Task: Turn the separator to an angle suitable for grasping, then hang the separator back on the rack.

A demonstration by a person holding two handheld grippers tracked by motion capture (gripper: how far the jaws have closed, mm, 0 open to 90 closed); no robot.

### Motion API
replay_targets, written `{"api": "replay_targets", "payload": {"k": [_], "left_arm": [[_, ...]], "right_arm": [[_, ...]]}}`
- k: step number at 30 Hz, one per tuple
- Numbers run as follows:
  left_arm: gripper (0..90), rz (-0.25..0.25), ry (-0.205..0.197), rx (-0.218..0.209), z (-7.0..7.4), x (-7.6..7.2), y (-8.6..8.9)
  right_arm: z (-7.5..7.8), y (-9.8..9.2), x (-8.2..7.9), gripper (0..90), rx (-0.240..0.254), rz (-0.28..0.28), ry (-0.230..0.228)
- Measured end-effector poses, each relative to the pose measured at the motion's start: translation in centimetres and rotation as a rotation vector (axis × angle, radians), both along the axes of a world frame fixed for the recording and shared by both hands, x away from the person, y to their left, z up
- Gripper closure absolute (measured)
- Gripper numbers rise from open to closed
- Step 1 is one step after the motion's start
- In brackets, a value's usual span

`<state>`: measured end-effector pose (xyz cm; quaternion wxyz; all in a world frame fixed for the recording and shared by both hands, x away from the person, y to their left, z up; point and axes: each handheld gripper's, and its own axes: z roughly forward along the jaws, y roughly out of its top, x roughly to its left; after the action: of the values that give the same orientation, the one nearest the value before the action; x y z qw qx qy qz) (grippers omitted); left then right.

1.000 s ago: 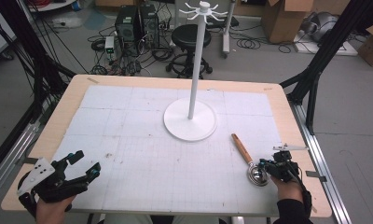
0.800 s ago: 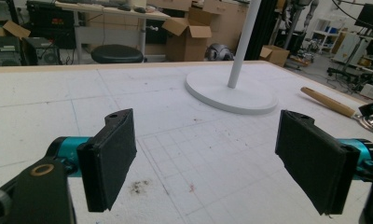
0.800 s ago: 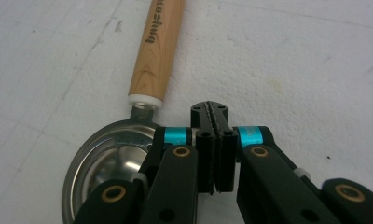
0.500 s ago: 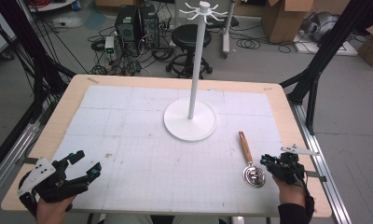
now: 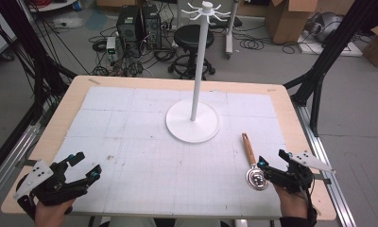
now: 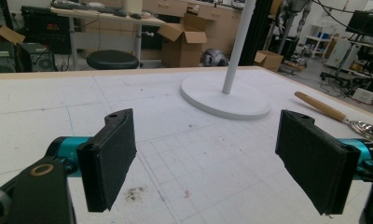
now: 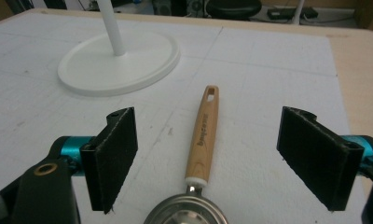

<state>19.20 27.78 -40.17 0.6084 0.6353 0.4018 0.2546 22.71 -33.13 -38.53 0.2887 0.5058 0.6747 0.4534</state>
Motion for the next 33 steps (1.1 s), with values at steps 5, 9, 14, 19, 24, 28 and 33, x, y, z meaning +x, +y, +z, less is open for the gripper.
{"api": "replay_targets", "payload": {"k": [5,9,14,19,24,28,33], "left_arm": [[20.5,0.003,0.003,-0.001,0.0,-0.1,0.1],[20.5,0.003,0.000,0.001,0.0,-0.2,0.0],[20.5,0.003,0.002,0.004,-0.1,0.0,-0.1],[20.5,0.001,0.003,0.003,-0.1,0.1,0.0],[20.5,0.002,0.006,-0.001,-0.1,0.0,0.1],[20.5,0.001,0.011,-0.002,-0.2,0.1,0.3],[20.4,0.003,0.010,-0.002,-0.2,0.0,0.5]], "right_arm": [[0.1,0.2,0.2,18.6,0.020,0.002,-0.006],[0.0,0.2,0.1,18.7,0.006,0.005,-0.009],[0.0,0.0,-0.1,18.7,0.024,0.001,-0.005],[0.0,-0.1,0.3,18.4,0.028,-0.012,-0.008],[-0.3,0.4,1.4,18.4,0.012,0.004,0.031],[-0.9,0.9,2.9,18.5,-0.012,0.004,0.077],[-1.7,1.6,5.5,18.6,-0.036,0.000,0.127]]}}
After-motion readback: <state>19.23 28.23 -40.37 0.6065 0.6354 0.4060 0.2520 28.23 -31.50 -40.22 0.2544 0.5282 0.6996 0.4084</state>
